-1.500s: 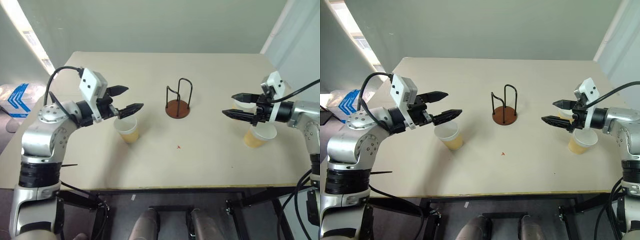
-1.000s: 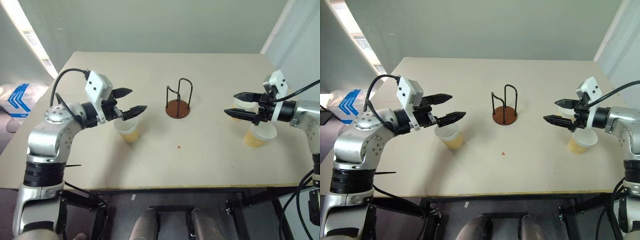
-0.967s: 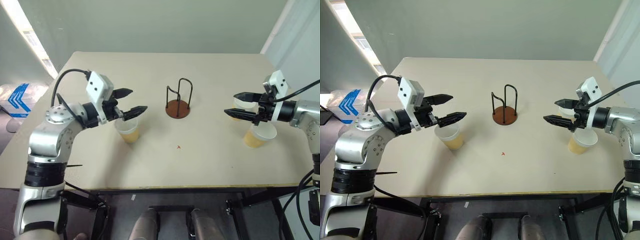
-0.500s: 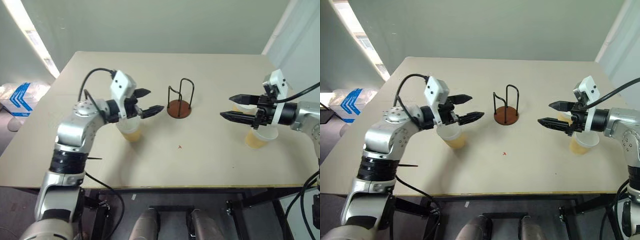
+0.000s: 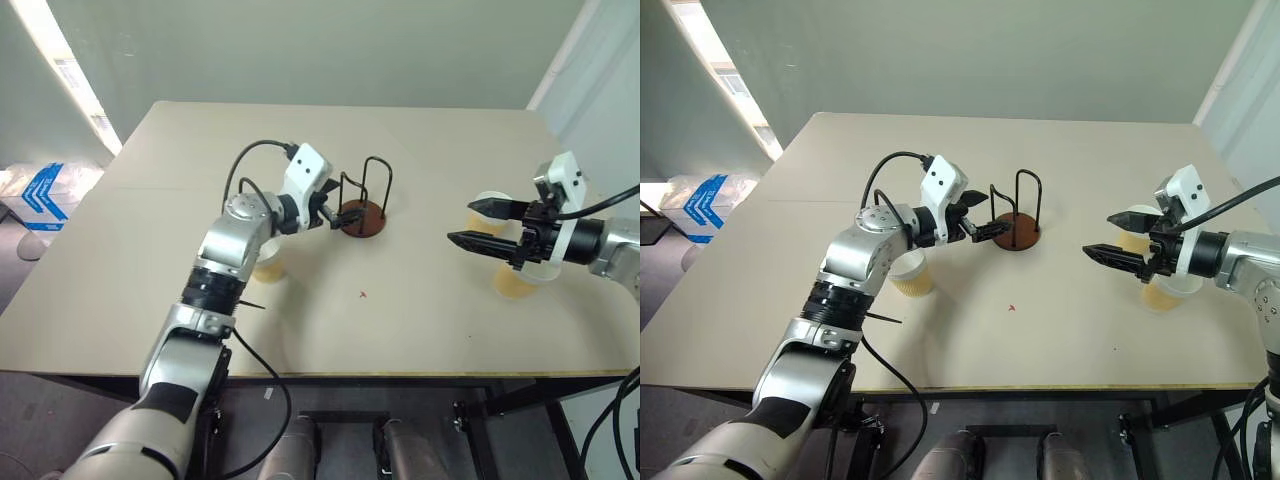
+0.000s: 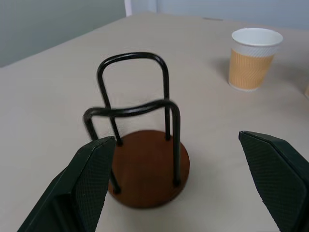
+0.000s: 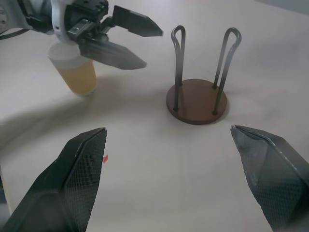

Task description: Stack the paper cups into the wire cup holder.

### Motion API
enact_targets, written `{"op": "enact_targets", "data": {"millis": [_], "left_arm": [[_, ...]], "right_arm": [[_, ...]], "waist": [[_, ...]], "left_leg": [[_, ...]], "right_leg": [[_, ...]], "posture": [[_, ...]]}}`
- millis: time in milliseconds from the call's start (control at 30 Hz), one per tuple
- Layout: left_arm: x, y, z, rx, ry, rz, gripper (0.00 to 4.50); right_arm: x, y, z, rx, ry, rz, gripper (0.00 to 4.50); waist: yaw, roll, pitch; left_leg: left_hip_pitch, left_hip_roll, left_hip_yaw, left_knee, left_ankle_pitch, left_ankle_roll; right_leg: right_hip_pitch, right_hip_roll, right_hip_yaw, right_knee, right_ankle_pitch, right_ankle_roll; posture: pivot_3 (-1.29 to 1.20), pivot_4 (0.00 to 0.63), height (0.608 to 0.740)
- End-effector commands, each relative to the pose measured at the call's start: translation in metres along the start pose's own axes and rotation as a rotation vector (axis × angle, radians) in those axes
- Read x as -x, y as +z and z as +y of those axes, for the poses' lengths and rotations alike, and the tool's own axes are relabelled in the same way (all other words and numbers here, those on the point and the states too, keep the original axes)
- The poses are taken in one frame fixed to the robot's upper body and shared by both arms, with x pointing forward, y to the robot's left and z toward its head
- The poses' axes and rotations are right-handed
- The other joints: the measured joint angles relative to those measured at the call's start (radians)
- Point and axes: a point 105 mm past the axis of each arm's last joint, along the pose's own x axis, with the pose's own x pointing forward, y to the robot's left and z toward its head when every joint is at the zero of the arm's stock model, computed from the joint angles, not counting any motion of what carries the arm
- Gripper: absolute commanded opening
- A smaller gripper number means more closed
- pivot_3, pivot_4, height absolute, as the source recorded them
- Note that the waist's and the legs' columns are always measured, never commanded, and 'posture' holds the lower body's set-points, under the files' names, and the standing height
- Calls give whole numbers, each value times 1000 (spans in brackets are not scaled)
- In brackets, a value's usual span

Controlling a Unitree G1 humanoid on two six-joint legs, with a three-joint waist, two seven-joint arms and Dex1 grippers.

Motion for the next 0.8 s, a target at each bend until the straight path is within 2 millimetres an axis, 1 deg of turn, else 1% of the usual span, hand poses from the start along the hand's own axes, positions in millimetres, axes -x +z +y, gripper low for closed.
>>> {"op": "enact_targets", "data": {"millis": [33,167,367,533,633,800], "left_arm": [[-10,13,-5,-45,-32,-24,4500],[-20,12,-13,-47,-71,-11,4500],[-33,18,-15,-30,-65,-31,4500],[-45,22,-20,-39,-70,-36,4500],[-50,21,-23,-42,-79,-33,3928],[-58,16,-24,-32,-59,-18,2371]], "right_arm": [[8,13,2,47,-22,-34,4349],[8,12,2,45,-31,-37,4349],[9,9,2,42,-39,-36,4349],[9,9,2,38,-46,-37,4349],[9,9,3,36,-46,-39,4389],[8,8,4,32,-46,-39,4389]], "waist": [[1,0,0],[2,0,0],[5,0,0],[7,0,0],[7,0,0],[9,0,0]], "left_leg": [[0,0,0,0,0,0],[0,0,0,0,0,1],[0,0,1,1,-1,2],[0,0,2,2,-1,3],[0,-1,2,2,-2,3],[0,-1,3,2,-2,3]], "right_leg": [[0,0,0,0,0,1],[0,0,0,0,0,2],[1,0,0,0,0,4],[1,-1,0,0,0,6],[1,-1,1,0,0,7],[1,-1,1,0,-1,9]], "posture": [[0,150,740],[0,150,740],[0,150,740],[0,150,740],[0,150,740],[0,150,740]]}}
